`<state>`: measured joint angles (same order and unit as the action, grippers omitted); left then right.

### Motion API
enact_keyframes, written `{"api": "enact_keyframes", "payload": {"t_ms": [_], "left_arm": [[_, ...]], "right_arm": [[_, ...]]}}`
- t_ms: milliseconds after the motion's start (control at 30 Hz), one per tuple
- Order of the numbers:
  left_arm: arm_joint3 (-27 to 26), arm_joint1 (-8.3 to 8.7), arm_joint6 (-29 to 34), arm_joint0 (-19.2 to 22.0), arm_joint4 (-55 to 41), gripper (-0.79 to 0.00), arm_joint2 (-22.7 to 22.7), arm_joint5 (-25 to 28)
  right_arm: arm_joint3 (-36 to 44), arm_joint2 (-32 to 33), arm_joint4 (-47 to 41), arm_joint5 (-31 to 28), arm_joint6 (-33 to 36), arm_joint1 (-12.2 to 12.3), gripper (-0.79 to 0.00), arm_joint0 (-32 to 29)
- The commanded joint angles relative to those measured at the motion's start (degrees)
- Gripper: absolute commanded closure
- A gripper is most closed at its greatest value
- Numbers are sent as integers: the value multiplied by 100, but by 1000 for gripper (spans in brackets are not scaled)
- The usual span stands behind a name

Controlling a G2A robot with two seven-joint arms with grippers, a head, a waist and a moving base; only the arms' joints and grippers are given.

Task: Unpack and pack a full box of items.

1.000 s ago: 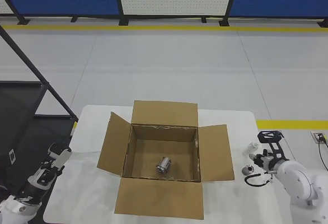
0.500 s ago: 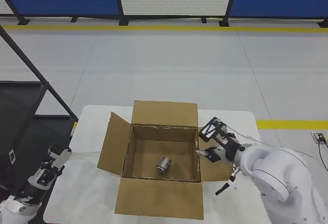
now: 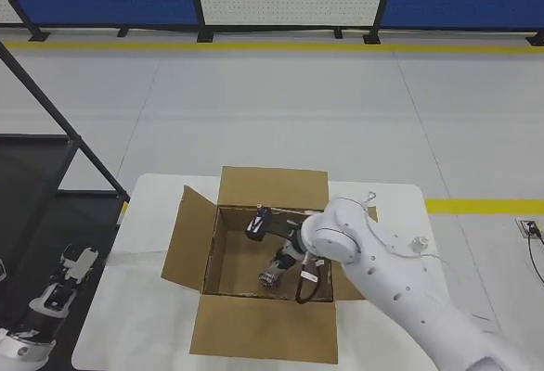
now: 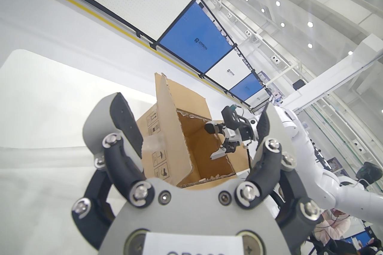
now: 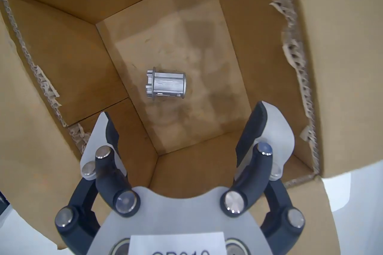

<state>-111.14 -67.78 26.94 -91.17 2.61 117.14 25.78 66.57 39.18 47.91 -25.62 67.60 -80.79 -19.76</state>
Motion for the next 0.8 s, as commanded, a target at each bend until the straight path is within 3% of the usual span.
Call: {"api": "enact_keyframes", "payload": {"t_ms": [0,600,667,767], "left_arm": [[64,7,-15,3,-77,-785,34,0],[85,38,52,74,-92,-785,-22,-26],[85,38,52,74,-92,-785,-22,-26],[85,38,52,74,-92,-785,-22,-26]], "right_arm": [[-434,-250,-121,-24,-114,-137,-785,133],[-2508,-1344,-119,402,-892,-1082,-785,489],[-2686,-1383,-131,399,-932,-1162,-730,515],[-2962,-1420,-160,381,-967,-1271,-582,557]]}}
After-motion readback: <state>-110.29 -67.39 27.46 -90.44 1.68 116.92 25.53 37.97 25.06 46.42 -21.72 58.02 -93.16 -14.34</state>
